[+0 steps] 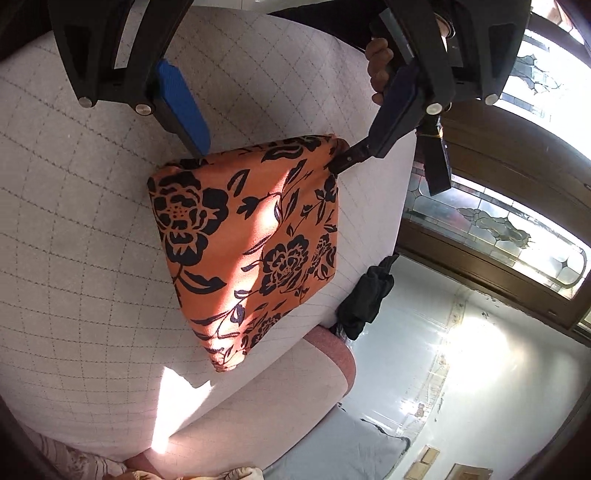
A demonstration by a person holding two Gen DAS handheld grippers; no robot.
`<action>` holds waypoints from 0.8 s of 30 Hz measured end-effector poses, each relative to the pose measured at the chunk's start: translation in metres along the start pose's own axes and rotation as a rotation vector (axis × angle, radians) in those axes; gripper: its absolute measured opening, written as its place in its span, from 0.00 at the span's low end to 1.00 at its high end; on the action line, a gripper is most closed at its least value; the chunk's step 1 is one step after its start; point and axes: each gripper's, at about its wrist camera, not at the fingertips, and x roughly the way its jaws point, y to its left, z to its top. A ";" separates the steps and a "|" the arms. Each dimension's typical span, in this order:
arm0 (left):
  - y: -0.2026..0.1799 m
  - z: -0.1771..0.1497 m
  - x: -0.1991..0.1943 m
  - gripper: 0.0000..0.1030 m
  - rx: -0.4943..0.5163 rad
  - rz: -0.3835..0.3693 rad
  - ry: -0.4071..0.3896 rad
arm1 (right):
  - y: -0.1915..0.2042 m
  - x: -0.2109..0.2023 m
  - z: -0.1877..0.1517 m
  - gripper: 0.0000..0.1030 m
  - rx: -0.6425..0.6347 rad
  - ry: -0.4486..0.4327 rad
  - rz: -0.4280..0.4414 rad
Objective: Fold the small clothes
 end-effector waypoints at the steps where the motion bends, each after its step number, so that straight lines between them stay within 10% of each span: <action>1: -0.004 -0.005 -0.013 0.84 0.034 0.007 -0.035 | 0.001 -0.005 -0.002 0.87 -0.010 -0.014 -0.014; 9: -0.033 -0.057 -0.084 0.84 0.134 0.063 -0.170 | 0.024 0.007 -0.037 0.89 -0.309 -0.052 -0.431; 24: -0.033 -0.074 -0.106 0.88 0.078 0.129 -0.224 | 0.039 0.009 -0.063 0.92 -0.470 -0.118 -0.551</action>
